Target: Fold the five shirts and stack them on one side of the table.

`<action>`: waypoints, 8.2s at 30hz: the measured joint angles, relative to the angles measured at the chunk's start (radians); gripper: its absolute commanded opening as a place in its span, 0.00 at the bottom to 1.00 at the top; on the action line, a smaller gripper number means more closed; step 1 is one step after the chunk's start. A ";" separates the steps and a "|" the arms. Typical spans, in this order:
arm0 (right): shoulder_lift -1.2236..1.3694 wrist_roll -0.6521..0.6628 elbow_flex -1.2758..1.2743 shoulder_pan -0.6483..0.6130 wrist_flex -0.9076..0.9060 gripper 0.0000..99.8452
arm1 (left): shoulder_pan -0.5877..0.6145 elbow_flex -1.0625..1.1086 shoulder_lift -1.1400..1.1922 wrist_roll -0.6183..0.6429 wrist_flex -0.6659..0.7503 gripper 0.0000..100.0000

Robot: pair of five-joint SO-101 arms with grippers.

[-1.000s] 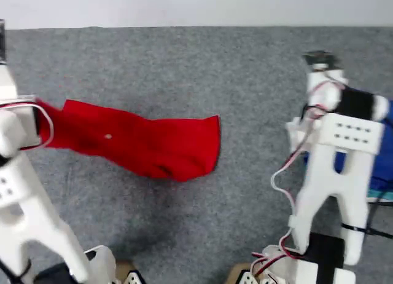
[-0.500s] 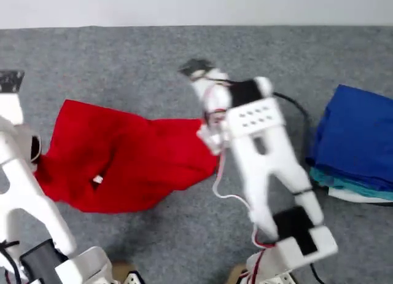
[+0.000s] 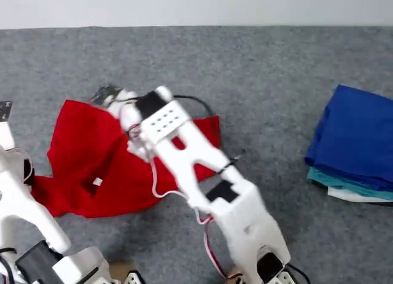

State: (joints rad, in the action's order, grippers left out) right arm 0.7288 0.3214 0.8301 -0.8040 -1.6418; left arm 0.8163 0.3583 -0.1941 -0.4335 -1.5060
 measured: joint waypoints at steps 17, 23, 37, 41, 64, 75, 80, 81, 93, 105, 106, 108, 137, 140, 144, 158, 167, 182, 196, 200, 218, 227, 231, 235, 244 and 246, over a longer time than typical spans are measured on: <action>0.440 -0.041 0.422 -0.115 0.009 0.24 | 0.000 0.003 0.000 0.000 0.002 0.00; 0.528 -0.041 0.543 -0.114 0.020 0.00 | 0.000 0.003 0.000 0.000 0.002 0.00; 0.436 0.003 0.730 -0.034 -0.115 0.01 | 0.000 0.003 0.000 0.000 0.002 0.00; 0.342 0.049 0.732 0.028 -0.115 0.01 | 0.000 0.003 0.000 0.000 0.002 0.00; -0.354 0.066 0.733 0.491 -0.115 0.01 | -0.347 -0.364 -0.374 0.203 0.138 0.00; -0.571 0.092 0.735 0.661 -0.114 0.01 | -0.448 -0.680 -0.382 0.178 0.252 0.01; -0.647 0.115 0.758 0.707 -0.114 0.01 | -0.459 -0.792 -0.394 0.147 0.252 0.01; -0.666 0.115 0.761 0.718 -0.115 0.01 | -0.459 -0.813 -0.394 0.146 0.252 0.01; -0.842 0.175 0.764 0.767 -0.115 0.01 | -0.459 -1.137 -0.416 0.025 0.123 0.01; -1.246 0.210 0.160 0.767 -0.115 0.01 | -0.459 -1.238 -0.416 -0.061 -0.092 0.01; -1.292 0.210 0.075 0.767 -0.115 0.01 | -0.459 -1.235 -0.416 -0.072 -0.104 0.01; -1.375 0.210 -0.091 0.767 -0.115 0.01 | -0.459 -1.206 -0.417 -0.083 -0.130 0.01; -1.097 0.299 -1.413 0.694 1.289 0.01 | -0.562 -0.149 0.049 -0.089 0.667 0.01; -0.984 0.299 -1.287 0.694 1.341 0.01 | -0.562 -0.258 0.147 -0.089 0.667 0.01; -0.812 0.299 -1.092 0.694 1.364 0.01 | -0.562 -0.400 0.259 -0.089 0.667 0.01; -0.497 0.364 -0.783 0.643 1.332 0.01 | -0.562 -0.713 0.428 -0.089 0.519 0.01; -0.522 0.364 -0.781 0.644 0.974 0.01 | -0.562 -0.769 0.428 -0.173 0.164 0.01; -0.548 0.362 -0.781 0.723 0.463 0.01 | -0.514 -0.687 0.428 -0.350 -0.219 0.01; -0.548 0.430 -0.781 0.784 0.204 0.01 | -0.497 -0.167 0.235 -0.537 -0.219 0.01; -0.548 0.451 -0.781 0.787 0.183 0.01 | -0.494 -0.158 0.233 -0.543 -0.218 0.01; -0.595 0.456 -0.779 0.821 0.118 0.32 | -0.414 -0.155 0.227 -0.572 -0.218 0.12; -0.655 0.442 -0.753 0.813 0.209 0.09 | -0.396 -0.259 0.222 -0.433 -0.181 0.10; -0.603 0.376 -0.753 0.770 0.367 0.03 | -0.440 -0.272 0.222 -0.241 -0.060 0.01; -0.499 0.318 -0.753 0.729 0.483 0.03 | -0.503 -0.261 0.270 -0.121 0.043 0.01; -0.276 0.293 -0.753 0.698 0.709 0.03 | -0.534 -0.261 0.560 0.009 0.203 0.01; -0.245 0.293 -0.753 0.697 0.758 0.03 | -0.532 -0.269 0.614 0.009 0.210 0.01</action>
State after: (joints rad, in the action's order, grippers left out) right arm 0.4833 0.6145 0.0767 -0.1074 -0.8838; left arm 0.2839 0.0898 0.4196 -0.4242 -1.2958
